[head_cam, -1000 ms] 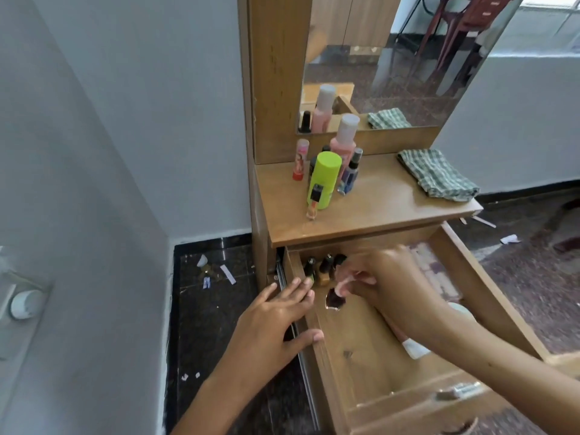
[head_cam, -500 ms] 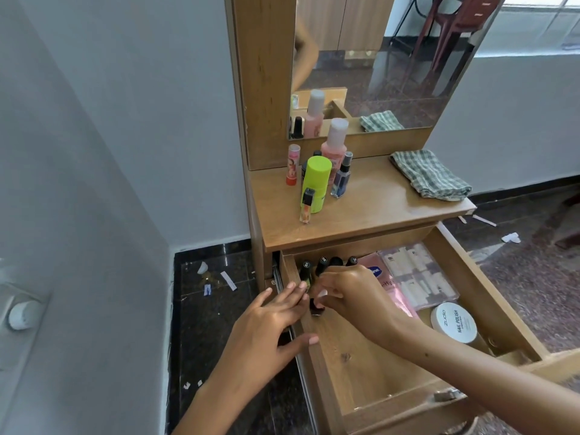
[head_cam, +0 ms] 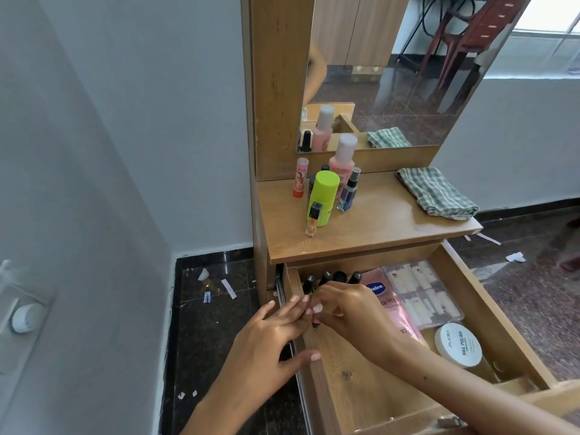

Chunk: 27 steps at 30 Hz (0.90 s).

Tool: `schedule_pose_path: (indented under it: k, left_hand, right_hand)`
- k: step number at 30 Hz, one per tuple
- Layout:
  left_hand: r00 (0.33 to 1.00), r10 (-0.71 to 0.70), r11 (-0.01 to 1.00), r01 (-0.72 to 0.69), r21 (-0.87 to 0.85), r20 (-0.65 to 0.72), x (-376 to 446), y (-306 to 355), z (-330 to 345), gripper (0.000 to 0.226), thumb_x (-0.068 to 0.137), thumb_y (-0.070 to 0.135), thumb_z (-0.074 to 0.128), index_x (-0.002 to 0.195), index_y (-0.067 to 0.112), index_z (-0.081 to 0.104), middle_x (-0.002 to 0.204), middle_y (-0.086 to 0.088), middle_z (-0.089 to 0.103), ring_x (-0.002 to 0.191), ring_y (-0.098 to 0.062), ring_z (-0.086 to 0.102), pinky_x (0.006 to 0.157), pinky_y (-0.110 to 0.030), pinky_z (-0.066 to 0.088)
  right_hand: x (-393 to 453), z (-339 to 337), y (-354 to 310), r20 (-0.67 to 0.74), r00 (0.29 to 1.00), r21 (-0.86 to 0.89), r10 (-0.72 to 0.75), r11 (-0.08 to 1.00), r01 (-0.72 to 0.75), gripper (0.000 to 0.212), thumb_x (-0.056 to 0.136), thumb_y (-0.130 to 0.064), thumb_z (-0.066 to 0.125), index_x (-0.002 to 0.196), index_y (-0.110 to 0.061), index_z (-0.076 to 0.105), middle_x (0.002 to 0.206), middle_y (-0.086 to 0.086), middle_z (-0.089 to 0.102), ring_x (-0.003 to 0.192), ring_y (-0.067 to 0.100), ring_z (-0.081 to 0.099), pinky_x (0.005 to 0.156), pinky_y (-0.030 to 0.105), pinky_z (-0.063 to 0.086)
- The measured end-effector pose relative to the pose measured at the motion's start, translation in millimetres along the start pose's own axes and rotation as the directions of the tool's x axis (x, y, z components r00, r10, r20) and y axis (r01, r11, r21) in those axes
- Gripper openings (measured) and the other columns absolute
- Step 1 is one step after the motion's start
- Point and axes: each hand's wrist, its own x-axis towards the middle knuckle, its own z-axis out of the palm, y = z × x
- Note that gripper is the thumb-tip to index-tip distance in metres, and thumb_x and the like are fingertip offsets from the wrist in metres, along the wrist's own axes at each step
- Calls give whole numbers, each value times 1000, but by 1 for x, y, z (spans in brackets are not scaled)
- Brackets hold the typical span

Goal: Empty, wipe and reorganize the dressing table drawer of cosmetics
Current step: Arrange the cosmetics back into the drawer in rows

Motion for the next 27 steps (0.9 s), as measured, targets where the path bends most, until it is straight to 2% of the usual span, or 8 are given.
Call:
schedule_pose_path:
  k: [9, 16, 19, 22, 25, 27]
  left_hand:
    - [1000, -4, 1000, 4, 9, 5, -1, -2, 3, 70, 77, 70, 32, 137, 34, 25, 147, 25, 10, 129, 21, -6, 104, -10, -9]
    - [1000, 16, 1000, -16, 6, -12, 0, -3, 3, 63, 81, 65, 39, 134, 37, 19, 146, 27, 8, 128, 21, -8, 104, -10, -10]
    - [1000, 21, 1000, -20, 24, -11, 0, -3, 2, 63, 80, 67, 37, 133, 38, 18, 146, 27, 8, 129, 20, -7, 104, -10, -10]
    - [1000, 20, 999, -19, 31, -9, 1, -7, 6, 71, 76, 76, 29, 135, 36, 25, 145, 26, 12, 128, 22, -6, 104, -13, -7]
    - [999, -1, 997, -3, 72, 51, 6, -5, 3, 77, 73, 77, 16, 139, 37, 21, 145, 29, 0, 126, 22, -13, 102, -12, -13]
    - [989, -1, 990, -20, 137, 150, 12, -4, 0, 79, 73, 77, 12, 141, 38, 10, 142, 27, -13, 128, 15, -20, 104, -15, -16]
  right_hand:
    - [-1, 2, 6, 5, 996, -2, 87, 996, -87, 15, 80, -25, 70, 87, -25, 56, 80, -9, 67, 73, 11, 64, 62, 37, 53]
    - [-4, -4, -1, 1, 995, -10, 95, 995, -95, 21, 78, -29, 71, 96, -26, 59, 88, -11, 68, 76, 7, 63, 64, 31, 54]
    - [-4, -17, -2, -27, 995, -60, 98, 993, -100, 28, 75, -27, 76, 100, -26, 63, 96, -14, 69, 84, 3, 65, 68, 22, 53]
    - [-4, -32, -1, -43, 996, -118, 74, 990, -78, 33, 69, -28, 80, 98, -29, 65, 91, -16, 69, 76, -2, 62, 63, 20, 51]
    - [0, -48, -1, -92, 993, -111, 80, 990, -90, 34, 67, -33, 82, 98, -29, 68, 90, -16, 70, 69, -9, 52, 60, 18, 50]
    - [7, -61, -2, -170, 983, -95, 72, 992, -89, 27, 73, -32, 80, 98, -28, 70, 90, -17, 70, 70, -6, 59, 62, 23, 55]
